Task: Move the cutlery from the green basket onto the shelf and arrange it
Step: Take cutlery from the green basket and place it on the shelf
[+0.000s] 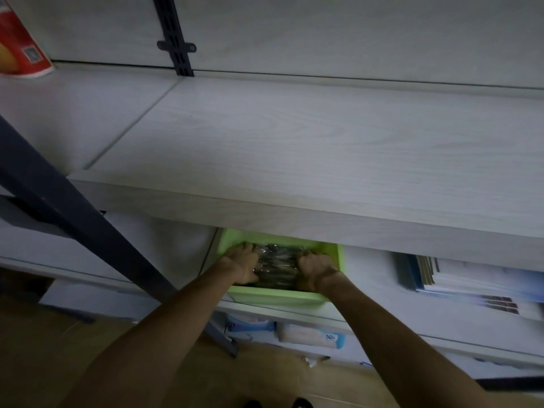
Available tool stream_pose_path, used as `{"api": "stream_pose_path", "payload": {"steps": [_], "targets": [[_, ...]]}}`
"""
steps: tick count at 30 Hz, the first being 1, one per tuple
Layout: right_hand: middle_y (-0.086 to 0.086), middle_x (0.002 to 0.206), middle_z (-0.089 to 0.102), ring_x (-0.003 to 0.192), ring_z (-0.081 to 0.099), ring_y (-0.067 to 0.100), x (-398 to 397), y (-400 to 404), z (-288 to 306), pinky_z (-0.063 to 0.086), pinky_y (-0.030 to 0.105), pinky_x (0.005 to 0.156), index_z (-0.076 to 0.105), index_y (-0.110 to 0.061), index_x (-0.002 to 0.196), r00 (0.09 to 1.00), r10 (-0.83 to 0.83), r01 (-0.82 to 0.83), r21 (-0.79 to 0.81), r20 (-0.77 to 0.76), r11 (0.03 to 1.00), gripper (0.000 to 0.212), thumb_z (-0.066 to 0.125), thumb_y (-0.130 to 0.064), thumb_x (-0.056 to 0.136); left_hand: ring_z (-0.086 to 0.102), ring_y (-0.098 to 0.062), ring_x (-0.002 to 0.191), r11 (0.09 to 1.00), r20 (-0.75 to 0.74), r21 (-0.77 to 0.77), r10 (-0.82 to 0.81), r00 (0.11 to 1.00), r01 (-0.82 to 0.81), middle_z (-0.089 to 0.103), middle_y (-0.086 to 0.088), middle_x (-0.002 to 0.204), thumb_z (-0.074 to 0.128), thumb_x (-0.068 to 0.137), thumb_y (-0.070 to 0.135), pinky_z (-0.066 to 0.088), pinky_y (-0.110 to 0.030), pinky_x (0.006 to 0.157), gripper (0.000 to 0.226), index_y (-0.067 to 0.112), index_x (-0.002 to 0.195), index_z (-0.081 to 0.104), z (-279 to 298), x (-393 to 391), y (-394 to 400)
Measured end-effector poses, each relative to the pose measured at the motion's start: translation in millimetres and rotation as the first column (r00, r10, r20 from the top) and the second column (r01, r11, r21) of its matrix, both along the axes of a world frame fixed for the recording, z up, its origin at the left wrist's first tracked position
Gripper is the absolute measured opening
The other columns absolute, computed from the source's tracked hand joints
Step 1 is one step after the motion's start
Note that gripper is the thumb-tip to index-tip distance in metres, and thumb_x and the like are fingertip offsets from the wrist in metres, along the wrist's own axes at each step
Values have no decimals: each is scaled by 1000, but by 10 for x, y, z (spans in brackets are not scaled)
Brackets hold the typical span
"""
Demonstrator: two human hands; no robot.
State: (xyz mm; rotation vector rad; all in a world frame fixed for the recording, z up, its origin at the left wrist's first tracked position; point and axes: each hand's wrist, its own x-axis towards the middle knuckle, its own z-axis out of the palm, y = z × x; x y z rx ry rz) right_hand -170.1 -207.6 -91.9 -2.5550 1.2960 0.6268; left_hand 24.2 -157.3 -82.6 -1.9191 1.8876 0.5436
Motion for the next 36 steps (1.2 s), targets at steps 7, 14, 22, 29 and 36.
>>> {"api": "stream_pose_path", "payload": {"steps": [7,14,22,29,36], "targets": [[12,127,59,115,58,28,-17,-78,51,44,38,97,52,-12,123,999,-22,21,9,45,1000,34,55,-36,98,56,-30,120,997,18,-62,-38,999,39,54,-12,137,69,94,29,48,-37,95,56,13,142,46,-9,52,-45],[13,131,58,120,56,29,-33,-102,170,42,37,101,49,-9,130,1000,24,-24,-21,5,999,36,49,-32,102,60,-30,118,995,16,-88,-52,999,53,60,-12,132,67,96,26,50,-38,95,54,13,143,45,-40,73,-33],[9,124,64,115,59,27,-112,-172,375,42,30,88,61,-14,118,993,31,-22,-76,117,997,29,52,-34,100,63,-24,104,999,-147,3,45,988,-45,65,-4,120,73,84,42,52,-31,81,49,21,126,60,98,127,-149],[6,110,66,94,58,20,-196,-196,460,35,25,74,63,-15,111,964,19,-16,-14,266,1000,23,54,-32,98,60,-23,108,998,-200,67,23,980,-10,61,-3,125,63,90,43,54,-41,93,47,22,132,56,217,209,-192],[-2,97,61,94,62,19,-178,-219,407,41,27,75,60,-20,115,962,-84,61,96,258,993,22,55,-32,97,65,-22,89,998,-195,44,-32,980,41,67,-2,101,63,91,39,55,-35,77,28,19,110,66,209,227,-191]]}}
